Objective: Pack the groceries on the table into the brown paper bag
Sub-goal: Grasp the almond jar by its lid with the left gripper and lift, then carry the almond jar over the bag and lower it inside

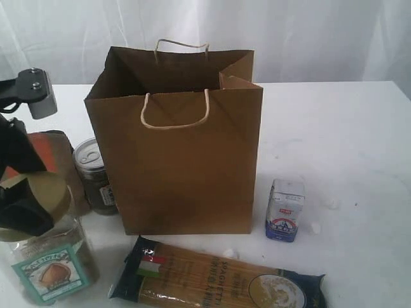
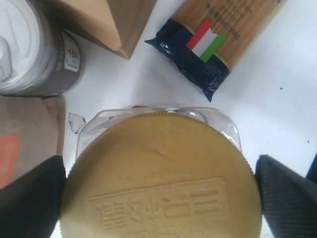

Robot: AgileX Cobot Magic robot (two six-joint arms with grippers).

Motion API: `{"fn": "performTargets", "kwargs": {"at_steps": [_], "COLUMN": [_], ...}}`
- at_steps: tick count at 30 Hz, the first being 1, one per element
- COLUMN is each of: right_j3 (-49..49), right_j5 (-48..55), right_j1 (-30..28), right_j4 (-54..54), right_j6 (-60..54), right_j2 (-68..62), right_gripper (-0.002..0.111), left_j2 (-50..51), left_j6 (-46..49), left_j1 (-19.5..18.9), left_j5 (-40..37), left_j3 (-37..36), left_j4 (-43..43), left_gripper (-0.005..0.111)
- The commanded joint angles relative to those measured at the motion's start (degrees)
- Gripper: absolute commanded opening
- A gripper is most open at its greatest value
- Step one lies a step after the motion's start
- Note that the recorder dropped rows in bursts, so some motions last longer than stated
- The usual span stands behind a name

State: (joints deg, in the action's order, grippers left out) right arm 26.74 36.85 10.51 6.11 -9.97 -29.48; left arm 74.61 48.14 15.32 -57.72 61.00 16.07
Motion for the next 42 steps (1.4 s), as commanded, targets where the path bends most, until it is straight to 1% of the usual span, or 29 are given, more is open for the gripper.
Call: {"fn": "performTargets", "kwargs": {"at_steps": [1,3,6,8,12,14,15,18,20,23,24,28,29,30,32,34,36,38,39,40,41,42], "right_j3": [-0.21,-0.21,-0.21,-0.21,-0.21,-0.21,-0.21,-0.21,-0.21,-0.21,-0.21,-0.21,-0.21,-0.21,-0.21,-0.21,-0.21,-0.21,-0.21,-0.21,-0.21,-0.21], "right_j5": [-1.58,-1.99,-2.13,-2.13,-2.21,-2.21,-2.21,-2.21,-2.21,-1.78,-1.42,0.95,1.59,1.70,1.82,2.04,2.88,2.88,2.88,2.88,2.88,2.88], "right_j1": [-0.25,-0.25,-0.25,-0.25,-0.25,-0.25,-0.25,-0.25,-0.25,-0.25,-0.25,-0.25,-0.25,-0.25,-0.25,-0.25,-0.25,-0.25,-0.25,-0.25,-0.25,-0.25], "right_j4": [0.09,0.49,1.77,2.47,4.54,5.08,5.66,6.10,6.20,6.32,6.51,6.51,6.51,6.64,6.92,7.18,7.15,7.15,7.15,7.15,7.15,7.15], "right_j6": [0.21,0.21,0.21,0.21,0.21,0.21,0.21,0.21,0.21,0.21,0.21,0.21,0.21,0.21,0.21,0.21,0.21,0.21,0.21,0.21,0.21,0.21], "right_j2": [-0.19,-0.19,-0.19,-0.19,-0.19,-0.19,-0.19,-0.19,-0.19,-0.19,-0.19,-0.19,-0.19,-0.19,-0.19,-0.19,-0.19,-0.19,-0.19,-0.19,-0.19,-0.19], "right_gripper": [0.000,0.000,0.000,0.000,0.000,0.000,0.000,0.000,0.000,0.000,0.000,0.000,0.000,0.000,0.000,0.000,0.000,0.000,0.000,0.000,0.000,0.000], "left_j2": [-3.53,-5.04,-7.58,-9.30,-12.08,-13.04,-13.34,-13.43,-13.43,-13.43,-13.31,-11.22,-9.88,-9.24,-8.06,-6.12,-3.82,-1.48,0.08,0.92,2.36,3.14], "left_j6": [-0.87,-0.87,-1.31,-2.57,-4.91,-4.91,-4.91,-4.91,-4.91,-4.91,-4.91,-4.78,-4.78,-4.78,-4.14,-1.42,1.90,9.13,13.41,16.57,20.37,22.00], "left_j1": [0.27,0.27,0.14,0.15,0.15,0.15,0.15,0.15,0.15,0.15,0.15,0.15,0.15,0.15,0.15,0.15,0.15,0.15,0.15,0.15,0.15,0.15], "left_j5": [0.32,0.32,1.08,2.11,4.95,9.12,12.49,22.42,28.26,33.28,34.19,33.61,33.42,33.15,33.04,33.14,33.15,31.77,30.35,28.59,25.08,23.01], "left_j3": [-0.18,-0.18,1.75,4.08,11.76,15.27,17.02,21.09,22.77,23.23,23.01,23.01,23.01,23.01,23.01,23.01,23.01,23.01,23.01,23.01,23.01,23.01], "left_j4": [1.64,1.64,1.00,-0.78,-4.82,-4.71,-3.70,1.29,4.15,7.52,9.72,19.39,27.63,31.82,37.59,43.65,49.56,59.84,66.41,70.98,76.23,78.12], "left_gripper": [0.000,0.000,0.000,0.000,0.000,0.000,0.000,0.000,0.000,0.000,0.000,0.000,0.000,0.000,0.000,0.000,0.000,0.000,0.000,0.000,0.000,0.000]}}
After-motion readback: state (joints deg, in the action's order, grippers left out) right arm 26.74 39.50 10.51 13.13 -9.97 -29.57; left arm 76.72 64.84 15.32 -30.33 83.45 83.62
